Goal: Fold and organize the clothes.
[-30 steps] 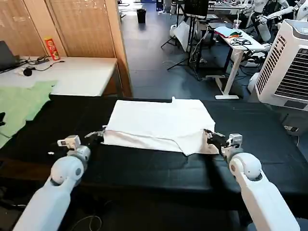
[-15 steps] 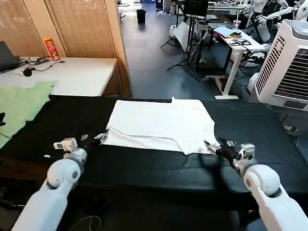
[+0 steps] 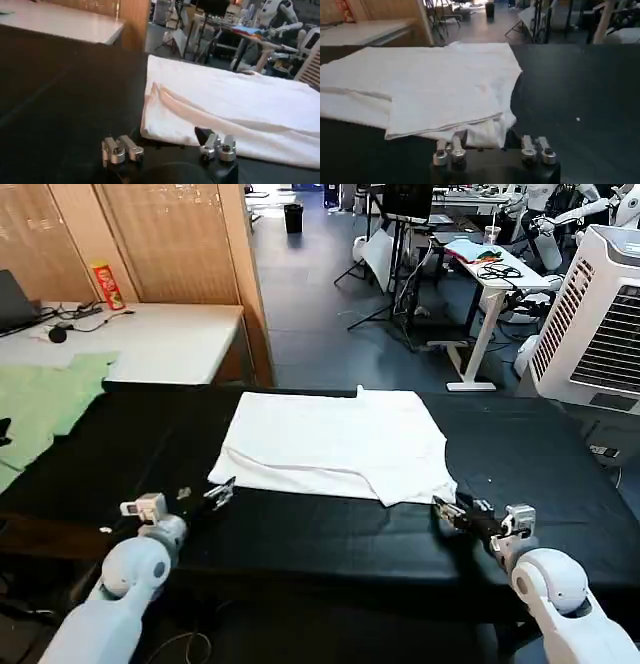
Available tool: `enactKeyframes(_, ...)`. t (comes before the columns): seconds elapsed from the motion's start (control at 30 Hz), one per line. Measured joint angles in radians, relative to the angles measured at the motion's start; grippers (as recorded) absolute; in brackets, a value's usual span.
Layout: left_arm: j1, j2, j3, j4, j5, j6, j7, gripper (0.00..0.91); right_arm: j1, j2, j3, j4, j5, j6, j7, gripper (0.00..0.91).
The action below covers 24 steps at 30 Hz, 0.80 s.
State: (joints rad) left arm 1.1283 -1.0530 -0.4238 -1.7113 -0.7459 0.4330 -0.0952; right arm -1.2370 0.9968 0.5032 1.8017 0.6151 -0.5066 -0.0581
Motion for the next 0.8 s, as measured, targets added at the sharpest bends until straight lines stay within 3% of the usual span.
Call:
enactKeyframes(0.03, -0.002, 0.000, 0.002, 0.004, 0.000, 0.000, 0.002, 0.039, 0.000, 0.001, 0.000, 0.000, 0.000, 0.000, 0.000, 0.185)
enactKeyframes(0.1, -0.010, -0.002, 0.004, 0.016, 0.004, -0.002, 0.004, 0.000, -0.002, 0.002, -0.001, 0.002, 0.000, 0.000, 0.000, 0.166)
enactKeyframes(0.13, -0.013, -0.003, 0.004, 0.023, 0.003, -0.003, 0.004, 0.000, -0.004, 0.002, -0.001, 0.005, 0.000, 0.000, 0.003, 0.078)
enactKeyframes(0.17, -0.016, -0.004, 0.004, 0.028, 0.003, -0.004, 0.004, 0.000, -0.006, 0.002, -0.001, 0.008, 0.001, 0.000, 0.006, 0.068)
enactKeyframes(0.27, -0.013, -0.002, 0.003, 0.028, -0.001, -0.005, 0.003, 0.000, -0.014, -0.004, -0.002, 0.021, 0.029, -0.013, 0.046, 0.068)
enactKeyframes(0.5, 0.047, 0.008, -0.001, -0.045, 0.002, 0.009, -0.039, 0.000, -0.065, -0.033, 0.028, 0.116, 0.106, -0.103, 0.153, 0.020)
enactKeyframes(0.8, 0.212, 0.048, -0.036, -0.234, 0.038, 0.045, -0.090, 0.000, -0.248, -0.035, 0.122, 0.275, 0.110, -0.167, 0.189, 0.029)
